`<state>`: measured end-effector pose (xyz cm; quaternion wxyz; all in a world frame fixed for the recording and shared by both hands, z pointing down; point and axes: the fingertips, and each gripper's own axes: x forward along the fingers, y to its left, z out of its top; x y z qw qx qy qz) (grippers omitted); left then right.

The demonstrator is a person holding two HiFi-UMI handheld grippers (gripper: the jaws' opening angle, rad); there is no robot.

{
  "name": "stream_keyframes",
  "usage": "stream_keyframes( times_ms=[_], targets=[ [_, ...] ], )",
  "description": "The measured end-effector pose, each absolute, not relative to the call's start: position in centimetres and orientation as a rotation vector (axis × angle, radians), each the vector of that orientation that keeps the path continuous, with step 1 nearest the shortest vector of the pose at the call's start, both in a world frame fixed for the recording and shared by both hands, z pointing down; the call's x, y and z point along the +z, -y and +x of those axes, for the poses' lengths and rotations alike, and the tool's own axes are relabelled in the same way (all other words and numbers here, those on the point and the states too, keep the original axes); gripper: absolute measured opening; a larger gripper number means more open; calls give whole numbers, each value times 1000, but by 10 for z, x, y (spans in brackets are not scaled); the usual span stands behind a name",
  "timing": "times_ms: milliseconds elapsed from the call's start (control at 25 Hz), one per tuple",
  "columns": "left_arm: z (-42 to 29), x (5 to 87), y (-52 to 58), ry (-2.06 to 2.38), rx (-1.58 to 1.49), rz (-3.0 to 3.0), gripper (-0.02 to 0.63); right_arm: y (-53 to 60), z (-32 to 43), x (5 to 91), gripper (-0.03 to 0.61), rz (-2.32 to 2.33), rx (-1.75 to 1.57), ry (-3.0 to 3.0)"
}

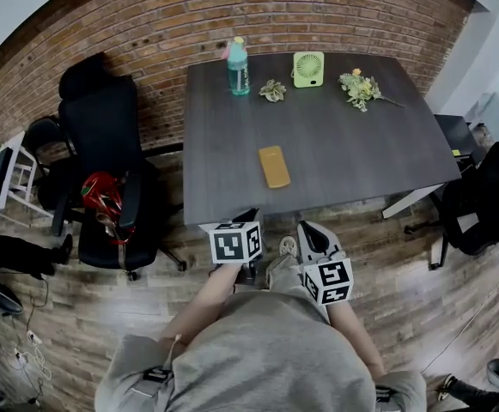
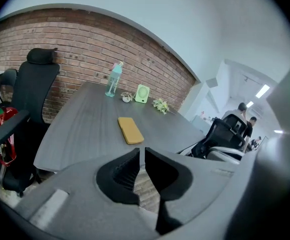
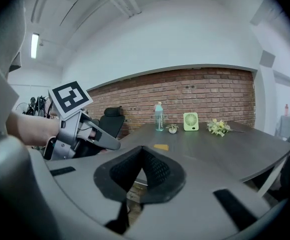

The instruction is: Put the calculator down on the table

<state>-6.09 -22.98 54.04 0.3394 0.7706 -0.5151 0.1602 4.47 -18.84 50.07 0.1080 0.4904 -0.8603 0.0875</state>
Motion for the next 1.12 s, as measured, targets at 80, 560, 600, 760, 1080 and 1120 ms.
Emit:
stream_keyframes(
  times_ms=[80,560,600,760,1080,1120],
  targets=[
    [-61,537,221,1336,417,2026,41,184,42,499,3,1438,251,2536],
    [-74,529,185,1313,406,2096,37,164,29,494,3,1469,250,2540],
    [-74,529,184,1312,408,2102,37,164,30,494,3,1475,256,2538],
    [-76,530,183,1309,411,2104,37,164,29,495,3,1482,272,2528],
    [-76,532,187,1289,394,2099,37,168,26,500,2,1463,294,2509],
    [-74,532,186,1283,391,2101,37,168,27,500,3,1465,295,2508]
  ],
)
